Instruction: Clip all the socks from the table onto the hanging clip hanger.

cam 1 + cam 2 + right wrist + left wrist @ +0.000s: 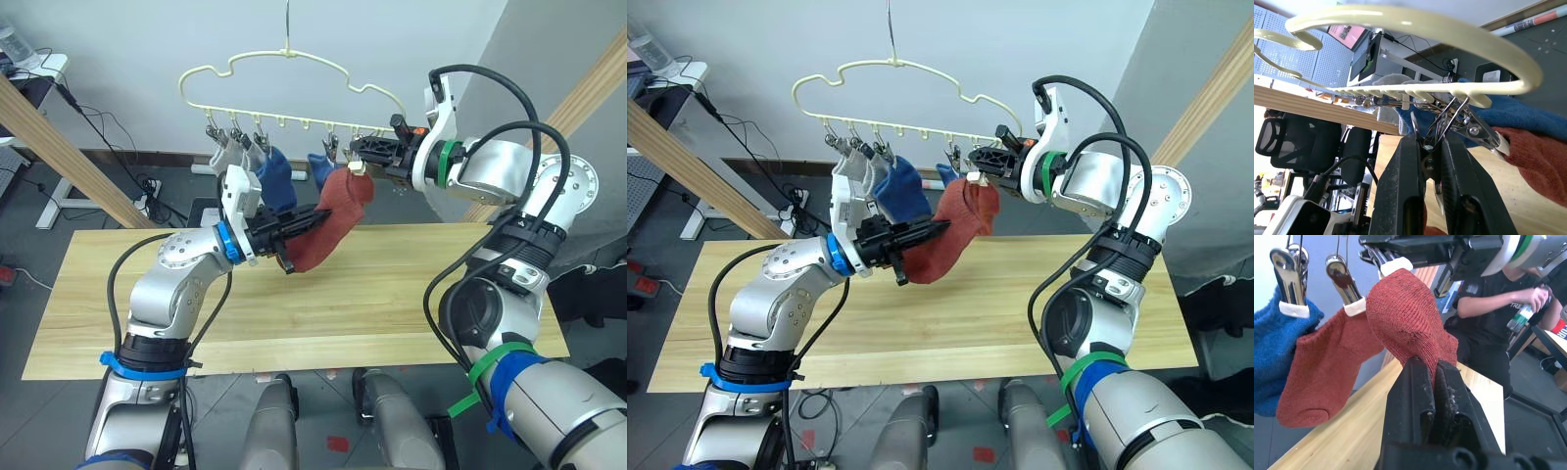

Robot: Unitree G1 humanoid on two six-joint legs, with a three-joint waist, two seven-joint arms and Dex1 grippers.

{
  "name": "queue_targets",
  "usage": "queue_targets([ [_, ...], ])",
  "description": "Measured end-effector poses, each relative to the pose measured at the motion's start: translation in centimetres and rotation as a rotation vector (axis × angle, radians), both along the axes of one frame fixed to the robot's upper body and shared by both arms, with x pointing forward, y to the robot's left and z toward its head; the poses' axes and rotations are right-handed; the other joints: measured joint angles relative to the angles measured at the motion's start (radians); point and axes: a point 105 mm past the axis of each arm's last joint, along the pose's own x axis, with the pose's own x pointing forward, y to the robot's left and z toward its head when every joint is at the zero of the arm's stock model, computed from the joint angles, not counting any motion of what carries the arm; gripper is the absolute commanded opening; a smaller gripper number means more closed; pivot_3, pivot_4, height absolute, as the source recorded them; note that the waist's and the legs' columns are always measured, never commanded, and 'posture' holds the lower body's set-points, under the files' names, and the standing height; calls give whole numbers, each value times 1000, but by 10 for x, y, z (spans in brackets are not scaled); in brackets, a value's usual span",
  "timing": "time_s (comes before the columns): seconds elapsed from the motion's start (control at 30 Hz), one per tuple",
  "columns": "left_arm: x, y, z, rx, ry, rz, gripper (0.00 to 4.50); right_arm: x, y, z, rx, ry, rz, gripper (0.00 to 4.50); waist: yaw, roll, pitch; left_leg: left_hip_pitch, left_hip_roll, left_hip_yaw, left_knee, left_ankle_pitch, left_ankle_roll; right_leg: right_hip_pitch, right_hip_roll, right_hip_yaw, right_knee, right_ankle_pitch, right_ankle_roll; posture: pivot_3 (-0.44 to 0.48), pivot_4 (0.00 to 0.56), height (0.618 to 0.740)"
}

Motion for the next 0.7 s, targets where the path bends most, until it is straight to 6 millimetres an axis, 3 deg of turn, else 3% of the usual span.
queue_targets([
  [0.7,1,-3,-4,6,14,-17,21,0,2,-2,27,26,-9,182,-1,0,0,0,0,0,0,0,0,0,0,0,0,0,0,-26,309,740],
])
